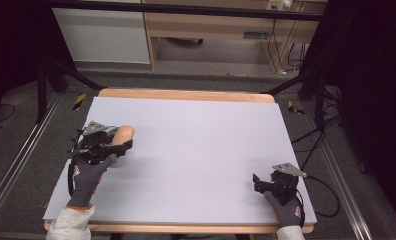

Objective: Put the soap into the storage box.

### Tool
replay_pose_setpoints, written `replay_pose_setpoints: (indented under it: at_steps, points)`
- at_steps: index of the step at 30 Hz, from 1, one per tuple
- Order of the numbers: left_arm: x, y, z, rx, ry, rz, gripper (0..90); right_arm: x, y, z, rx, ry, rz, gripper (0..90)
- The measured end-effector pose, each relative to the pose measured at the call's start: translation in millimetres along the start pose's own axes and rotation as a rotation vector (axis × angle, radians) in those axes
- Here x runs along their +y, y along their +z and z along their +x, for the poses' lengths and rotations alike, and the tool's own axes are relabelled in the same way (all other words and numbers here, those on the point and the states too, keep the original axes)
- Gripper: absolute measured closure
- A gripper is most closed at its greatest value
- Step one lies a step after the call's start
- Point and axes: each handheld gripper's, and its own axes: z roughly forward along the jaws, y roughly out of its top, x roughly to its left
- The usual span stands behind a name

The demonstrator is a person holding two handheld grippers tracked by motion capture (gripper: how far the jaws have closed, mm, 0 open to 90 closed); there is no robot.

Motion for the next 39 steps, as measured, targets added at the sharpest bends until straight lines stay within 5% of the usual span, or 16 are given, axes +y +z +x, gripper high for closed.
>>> replay_pose_setpoints:
  at_steps: [14, 39]
  points:
    - [-4.2, 15.9, 29.8, 0.076, -0.034, 0.031, 31.4, 0.1, 1.8, 1.0, -0.003, 0.0, 0.006, 5.8]
    - [-12.6, 35.8, 51.0, 0.125, -0.043, 0.092, 31.5, 0.1, 3.7, 2.9, -0.007, -0.013, 0.013, 5.7]
